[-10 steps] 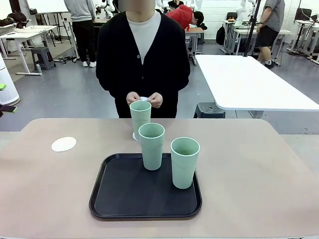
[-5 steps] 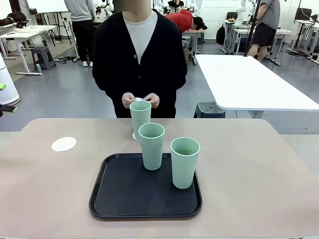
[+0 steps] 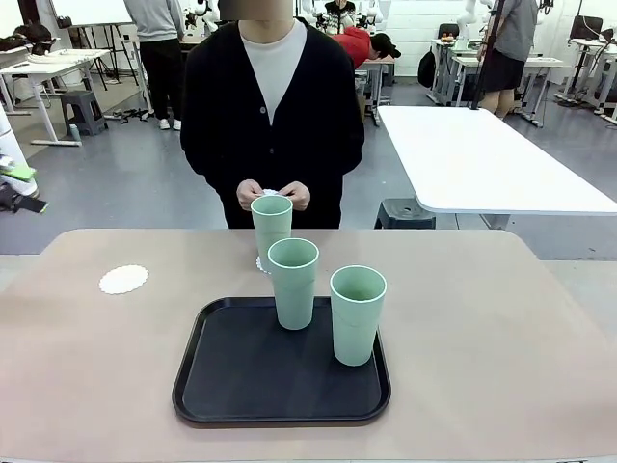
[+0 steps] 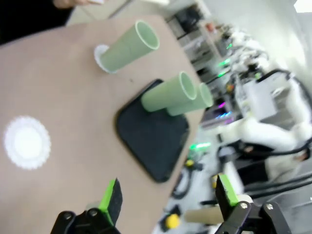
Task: Place coasters on the table and set cups on them.
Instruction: Take one Reusable plastic cup from the Flat Tray and place it on a coaster set by the human.
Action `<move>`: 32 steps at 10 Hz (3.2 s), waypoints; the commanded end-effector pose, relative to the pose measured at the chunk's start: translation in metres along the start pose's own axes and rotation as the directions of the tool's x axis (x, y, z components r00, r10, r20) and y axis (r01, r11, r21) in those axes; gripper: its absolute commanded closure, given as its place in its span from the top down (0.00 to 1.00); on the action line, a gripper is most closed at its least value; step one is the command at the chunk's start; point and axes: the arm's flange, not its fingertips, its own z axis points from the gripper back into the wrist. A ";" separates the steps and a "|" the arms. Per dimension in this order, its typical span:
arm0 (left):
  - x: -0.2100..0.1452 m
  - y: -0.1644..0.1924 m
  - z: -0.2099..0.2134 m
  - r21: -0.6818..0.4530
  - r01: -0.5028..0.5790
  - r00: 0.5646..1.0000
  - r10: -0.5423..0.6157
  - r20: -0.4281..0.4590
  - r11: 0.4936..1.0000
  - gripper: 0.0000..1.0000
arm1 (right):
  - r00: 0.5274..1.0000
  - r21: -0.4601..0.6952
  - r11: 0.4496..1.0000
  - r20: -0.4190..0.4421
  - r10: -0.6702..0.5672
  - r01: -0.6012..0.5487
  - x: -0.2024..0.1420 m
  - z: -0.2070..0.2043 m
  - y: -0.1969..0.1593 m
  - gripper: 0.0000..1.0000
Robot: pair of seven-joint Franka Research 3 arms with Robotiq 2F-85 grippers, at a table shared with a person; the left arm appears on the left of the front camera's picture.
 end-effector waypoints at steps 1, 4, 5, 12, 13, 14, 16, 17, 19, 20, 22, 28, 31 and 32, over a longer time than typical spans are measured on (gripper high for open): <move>0.038 -0.029 -0.045 0.210 0.096 0.990 -0.072 -0.121 0.973 1.00 | 1.000 0.009 1.000 -0.001 0.006 -0.006 0.000 0.000 0.000 1.00; 0.063 -0.069 -0.145 0.362 0.404 0.879 -0.248 -0.407 0.840 1.00 | 1.000 0.009 1.000 -0.001 0.006 -0.006 0.000 0.000 0.000 1.00; 0.065 -0.078 -0.171 0.346 0.530 0.806 -0.333 -0.489 0.774 1.00 | 1.000 0.009 1.000 -0.001 0.006 -0.006 0.000 0.000 0.000 1.00; 0.049 -0.109 -0.304 0.118 0.847 0.457 -0.597 -0.659 0.518 1.00 | 1.000 0.009 1.000 -0.001 0.006 -0.006 0.000 0.000 0.000 1.00; 0.051 -0.107 -0.307 0.102 0.856 0.449 -0.631 -0.633 0.506 1.00 | 1.000 0.009 1.000 -0.001 0.006 -0.006 0.000 0.000 0.000 1.00; 0.051 -0.120 -0.303 0.141 0.836 0.475 -0.572 -0.669 0.530 1.00 | 1.000 0.009 1.000 -0.001 0.006 -0.006 0.000 0.000 0.000 1.00; 0.051 -0.120 -0.303 0.141 0.836 0.475 -0.572 -0.669 0.530 1.00 | 1.000 0.009 1.000 -0.001 0.006 -0.006 0.000 0.000 0.000 1.00; 0.051 -0.120 -0.303 0.141 0.836 0.475 -0.572 -0.669 0.530 1.00 | 1.000 0.009 1.000 -0.001 0.006 -0.006 0.000 0.000 0.000 1.00; 0.054 -0.088 -0.288 -0.025 0.837 0.461 -0.728 -0.508 0.547 1.00 | 1.000 0.009 1.000 -0.001 0.006 -0.006 0.000 0.000 0.000 1.00; 0.060 -0.065 -0.279 -0.055 0.847 0.487 -0.813 -0.317 0.529 1.00 | 1.000 0.009 1.000 -0.001 0.006 -0.006 0.000 0.000 0.000 1.00; 0.057 -0.039 -0.273 -0.140 0.874 0.453 -0.885 -0.110 0.465 1.00 | 1.000 0.009 1.000 -0.001 0.006 -0.006 0.000 0.000 0.000 1.00; 0.018 0.013 -0.309 -0.119 0.896 0.440 -0.891 0.110 0.428 1.00 | 1.000 0.009 1.000 -0.001 0.006 -0.006 0.000 0.000 0.000 1.00; 0.014 0.005 -0.347 -0.073 0.906 0.422 -0.904 0.066 0.418 1.00 | 1.000 0.009 1.000 -0.001 0.006 -0.006 0.000 0.000 0.000 1.00; 0.016 0.005 -0.356 -0.054 0.913 0.408 -0.912 0.049 0.405 1.00 | 1.000 0.009 1.000 -0.001 0.006 -0.006 0.000 0.000 0.000 1.00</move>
